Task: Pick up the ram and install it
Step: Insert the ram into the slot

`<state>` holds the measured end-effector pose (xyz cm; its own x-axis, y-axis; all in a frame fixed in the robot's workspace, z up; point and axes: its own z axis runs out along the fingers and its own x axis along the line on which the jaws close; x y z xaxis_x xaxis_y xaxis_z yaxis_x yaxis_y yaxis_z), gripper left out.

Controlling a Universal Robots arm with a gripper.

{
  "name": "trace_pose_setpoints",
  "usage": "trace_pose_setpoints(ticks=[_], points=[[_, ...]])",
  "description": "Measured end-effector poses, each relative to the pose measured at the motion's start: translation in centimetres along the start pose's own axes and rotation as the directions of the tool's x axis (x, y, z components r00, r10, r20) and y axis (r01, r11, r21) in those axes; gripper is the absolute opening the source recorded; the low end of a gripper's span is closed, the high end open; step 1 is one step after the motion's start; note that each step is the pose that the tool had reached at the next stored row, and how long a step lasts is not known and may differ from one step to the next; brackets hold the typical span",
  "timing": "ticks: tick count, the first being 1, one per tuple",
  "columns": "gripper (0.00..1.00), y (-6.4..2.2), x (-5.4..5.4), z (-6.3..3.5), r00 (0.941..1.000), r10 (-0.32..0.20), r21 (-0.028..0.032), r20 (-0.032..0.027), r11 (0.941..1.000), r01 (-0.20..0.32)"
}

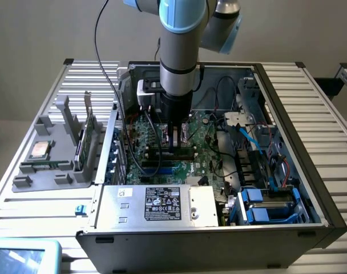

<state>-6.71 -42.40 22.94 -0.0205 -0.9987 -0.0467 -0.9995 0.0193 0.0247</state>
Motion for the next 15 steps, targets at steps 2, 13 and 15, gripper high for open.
trace_pose_setpoints(ticks=[2,13,15], points=[[0.11,0.00,0.01,0.10,1.0000,0.000,0.0000,-0.0001,1.0000,0.000],[0.11,-0.01,0.02,0.41,1.0000,0.000,-0.0002,-0.0002,1.0000,0.000],[0.11,-0.01,0.02,0.44,1.0000,0.000,-0.0002,-0.0002,1.0000,0.000]])
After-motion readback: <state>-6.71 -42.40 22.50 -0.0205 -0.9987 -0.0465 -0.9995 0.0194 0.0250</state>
